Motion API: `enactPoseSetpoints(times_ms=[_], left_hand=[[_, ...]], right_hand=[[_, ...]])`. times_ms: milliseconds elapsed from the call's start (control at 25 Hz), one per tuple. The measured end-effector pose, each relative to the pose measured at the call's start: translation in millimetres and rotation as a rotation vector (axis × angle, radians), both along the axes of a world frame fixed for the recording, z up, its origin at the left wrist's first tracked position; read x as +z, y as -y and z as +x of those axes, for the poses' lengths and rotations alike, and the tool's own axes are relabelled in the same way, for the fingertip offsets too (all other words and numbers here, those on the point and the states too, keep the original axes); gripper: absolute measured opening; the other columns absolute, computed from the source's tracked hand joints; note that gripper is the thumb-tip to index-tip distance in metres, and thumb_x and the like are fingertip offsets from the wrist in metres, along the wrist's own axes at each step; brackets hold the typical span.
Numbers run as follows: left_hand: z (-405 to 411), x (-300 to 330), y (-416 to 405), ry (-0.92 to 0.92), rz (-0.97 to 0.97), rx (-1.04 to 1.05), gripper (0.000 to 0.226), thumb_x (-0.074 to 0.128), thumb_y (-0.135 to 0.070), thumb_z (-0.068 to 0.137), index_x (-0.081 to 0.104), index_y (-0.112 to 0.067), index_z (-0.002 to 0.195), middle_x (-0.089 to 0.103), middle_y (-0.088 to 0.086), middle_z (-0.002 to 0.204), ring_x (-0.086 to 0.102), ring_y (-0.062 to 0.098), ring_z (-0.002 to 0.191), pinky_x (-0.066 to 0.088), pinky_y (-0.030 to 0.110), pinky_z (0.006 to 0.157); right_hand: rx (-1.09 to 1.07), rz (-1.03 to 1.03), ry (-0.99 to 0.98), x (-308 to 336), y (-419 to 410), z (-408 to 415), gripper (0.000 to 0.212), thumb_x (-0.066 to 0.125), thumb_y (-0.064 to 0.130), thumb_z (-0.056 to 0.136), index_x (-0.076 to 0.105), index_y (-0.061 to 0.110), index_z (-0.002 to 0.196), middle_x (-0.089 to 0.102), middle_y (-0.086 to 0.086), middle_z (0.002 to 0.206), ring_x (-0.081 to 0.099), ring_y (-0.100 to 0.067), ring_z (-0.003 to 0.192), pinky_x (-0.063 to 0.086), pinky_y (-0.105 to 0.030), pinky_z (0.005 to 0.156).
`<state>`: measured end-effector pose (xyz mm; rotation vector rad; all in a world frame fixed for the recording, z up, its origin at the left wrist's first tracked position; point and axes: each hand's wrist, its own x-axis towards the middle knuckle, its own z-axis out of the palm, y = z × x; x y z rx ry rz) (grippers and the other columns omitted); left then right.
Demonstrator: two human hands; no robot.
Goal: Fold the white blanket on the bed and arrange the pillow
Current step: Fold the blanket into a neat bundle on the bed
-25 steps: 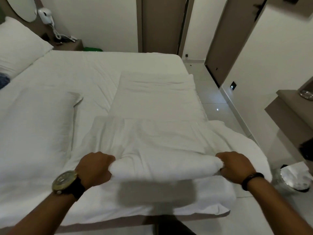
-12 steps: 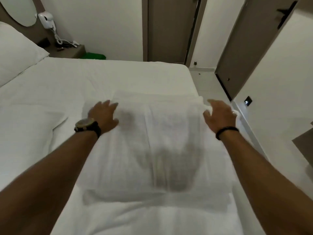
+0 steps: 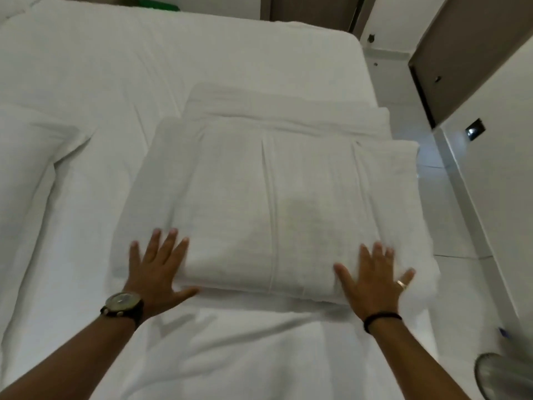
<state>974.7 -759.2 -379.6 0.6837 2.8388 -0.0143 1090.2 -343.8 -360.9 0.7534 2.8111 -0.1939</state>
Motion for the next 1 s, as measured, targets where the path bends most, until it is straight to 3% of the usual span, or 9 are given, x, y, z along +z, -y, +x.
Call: enactPoseSetpoints(times_ms=[120,200,280,400,520,640,720,840,1000], left_hand=[[-65,1,-86,-0.181,0.221,-0.076,0.072,0.023,-0.063,0.09,0.028,-0.026,0.152,0.019,0.005,0.163,0.006,0.025,0.15,0.0,0.052,0.116],[-110,0,-106,-0.153,0.175,-0.047,0.075,0.013,-0.067,0.088,0.016,-0.033,0.154,0.007,-0.001,0.165,-0.002,0.021,0.151,-0.006,0.051,0.117],[-134,-17,-80,-0.095,0.02,0.06,0.085,0.006,-0.08,0.081,0.003,-0.036,0.154,-0.005,-0.007,0.165,-0.01,0.018,0.151,-0.011,0.049,0.118],[-136,-28,-29,-0.016,-0.063,0.176,0.096,0.007,-0.089,0.075,-0.009,-0.036,0.154,-0.018,-0.009,0.163,-0.018,0.017,0.15,-0.015,0.049,0.118],[-138,-28,-33,-0.009,-0.047,0.23,0.098,0.005,-0.09,0.074,-0.012,-0.035,0.153,-0.021,-0.005,0.163,-0.021,0.02,0.149,-0.016,0.054,0.117],[-153,-21,-79,-0.167,0.092,0.108,0.085,0.011,-0.081,0.083,-0.006,-0.037,0.154,-0.016,-0.003,0.164,-0.019,0.024,0.149,-0.013,0.058,0.116],[-183,-18,-122,-0.228,0.128,-0.051,0.082,0.013,-0.078,0.085,-0.003,-0.038,0.154,-0.013,-0.003,0.165,-0.017,0.023,0.15,-0.01,0.061,0.115],[-235,-17,-140,-0.101,0.051,0.047,0.097,0.007,-0.092,0.072,-0.009,-0.041,0.152,-0.018,-0.011,0.163,-0.018,0.016,0.15,-0.015,0.066,0.111],[-261,-29,-122,-0.003,-0.051,0.107,0.115,0.007,-0.102,0.058,-0.012,-0.039,0.152,-0.021,-0.014,0.162,-0.016,0.008,0.149,-0.015,0.069,0.109]], right_hand=[[0.353,-0.136,-0.396,5,82,-109,0.069,0.022,0.062,0.096,0.055,0.018,0.136,0.046,-0.014,0.149,0.039,-0.036,0.14,0.027,-0.069,0.106],[0.566,-0.082,-0.237,-6,103,-167,0.062,0.022,0.059,0.096,0.041,0.027,0.146,0.03,-0.007,0.159,0.021,-0.029,0.148,0.013,-0.067,0.113],[0.427,0.067,-0.084,-35,43,-174,0.077,0.011,0.073,0.09,0.021,0.031,0.154,0.006,0.0,0.165,0.002,-0.024,0.151,-0.004,-0.059,0.117],[0.176,0.209,-0.049,-52,-49,-138,0.109,-0.011,0.085,0.074,0.018,0.018,0.156,0.005,-0.004,0.165,0.006,-0.028,0.151,0.003,-0.047,0.12],[-0.043,0.155,-0.09,-41,-27,-141,0.1,0.003,0.08,0.082,0.025,0.012,0.153,0.013,-0.013,0.163,0.01,-0.033,0.149,0.006,-0.06,0.117],[0.176,-0.03,-0.371,-30,65,-198,0.071,0.03,0.06,0.092,0.04,0.015,0.146,0.029,-0.018,0.158,0.023,-0.038,0.146,0.007,-0.068,0.112],[0.47,0.029,-0.337,-30,93,-242,0.063,0.027,0.055,0.097,0.029,0.025,0.152,0.015,-0.006,0.164,0.009,-0.029,0.151,-0.005,-0.065,0.112],[0.294,0.214,-0.164,-43,8,-264,0.081,0.01,0.075,0.088,0.008,0.029,0.155,-0.001,0.003,0.165,-0.003,-0.023,0.151,-0.008,-0.067,0.111],[0.13,0.326,-0.101,-41,-113,-208,0.107,-0.003,0.088,0.076,0.009,0.019,0.156,0.002,-0.004,0.165,0.002,-0.023,0.151,0.005,-0.059,0.118]])
